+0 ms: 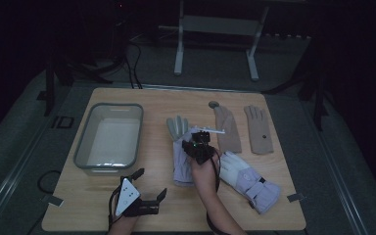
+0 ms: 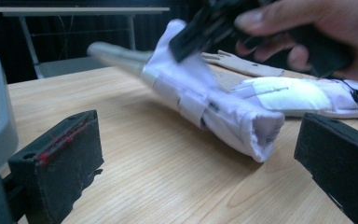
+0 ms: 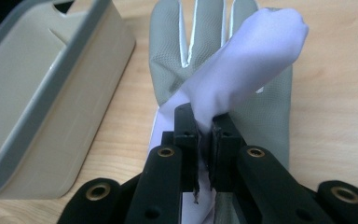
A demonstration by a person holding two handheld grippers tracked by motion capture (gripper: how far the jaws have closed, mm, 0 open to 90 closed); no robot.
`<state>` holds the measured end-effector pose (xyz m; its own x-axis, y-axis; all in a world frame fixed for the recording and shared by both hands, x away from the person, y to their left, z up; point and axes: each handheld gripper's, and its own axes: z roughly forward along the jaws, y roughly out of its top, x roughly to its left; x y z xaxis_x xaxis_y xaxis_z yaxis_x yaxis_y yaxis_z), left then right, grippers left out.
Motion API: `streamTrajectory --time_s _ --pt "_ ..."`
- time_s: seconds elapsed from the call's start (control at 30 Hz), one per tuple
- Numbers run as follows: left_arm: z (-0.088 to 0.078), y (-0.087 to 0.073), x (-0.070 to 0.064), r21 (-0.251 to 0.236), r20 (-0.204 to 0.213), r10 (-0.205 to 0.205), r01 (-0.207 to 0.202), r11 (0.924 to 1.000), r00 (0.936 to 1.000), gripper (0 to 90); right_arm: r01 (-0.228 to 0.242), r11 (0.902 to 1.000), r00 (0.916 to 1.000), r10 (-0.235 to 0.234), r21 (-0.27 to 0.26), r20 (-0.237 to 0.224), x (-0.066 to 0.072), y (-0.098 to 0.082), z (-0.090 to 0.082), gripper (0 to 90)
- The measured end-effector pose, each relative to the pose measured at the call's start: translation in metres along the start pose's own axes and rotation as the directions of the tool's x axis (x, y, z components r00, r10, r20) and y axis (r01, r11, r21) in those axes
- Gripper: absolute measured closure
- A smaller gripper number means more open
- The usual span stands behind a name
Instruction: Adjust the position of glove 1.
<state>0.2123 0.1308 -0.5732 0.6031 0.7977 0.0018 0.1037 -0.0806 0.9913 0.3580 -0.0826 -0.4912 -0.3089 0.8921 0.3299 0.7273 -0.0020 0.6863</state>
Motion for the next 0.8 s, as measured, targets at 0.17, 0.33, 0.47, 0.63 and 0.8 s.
streamTrajectory --time_s 0.17,0.33,0.47,0.63,0.8 --pt "0.002 0.0 -0.001 0.005 0.009 0.005 -0.005 1.0 0.9999 1.1 -0.003 0.9991 0.9988 0.001 0.043 0.049 0.003 -0.015 0.037 83.0" --pt "0.002 -0.001 0.0 0.004 0.015 -0.002 0.002 1.0 0.9999 1.1 0.05 0.9967 0.9955 -0.055 0.064 0.077 0.004 -0.023 0.055 81.5" --pt "0.003 -0.002 -0.001 0.017 0.022 0.0 0.0 0.9999 0.9998 1.1 0.034 0.9977 0.997 -0.038 0.059 0.068 -0.002 -0.022 0.059 78.4" --pt "0.004 -0.002 -0.003 0.024 0.02 0.009 -0.01 0.9997 0.9998 1.1 0.023 0.9985 0.9982 -0.026 0.049 0.055 -0.006 -0.022 0.064 75.5" --pt "0.005 -0.004 -0.001 0.033 0.01 0.005 -0.005 0.9994 0.9999 1.1 0.004 0.9991 0.9992 -0.006 0.041 0.04 -0.009 -0.018 0.066 71.3"
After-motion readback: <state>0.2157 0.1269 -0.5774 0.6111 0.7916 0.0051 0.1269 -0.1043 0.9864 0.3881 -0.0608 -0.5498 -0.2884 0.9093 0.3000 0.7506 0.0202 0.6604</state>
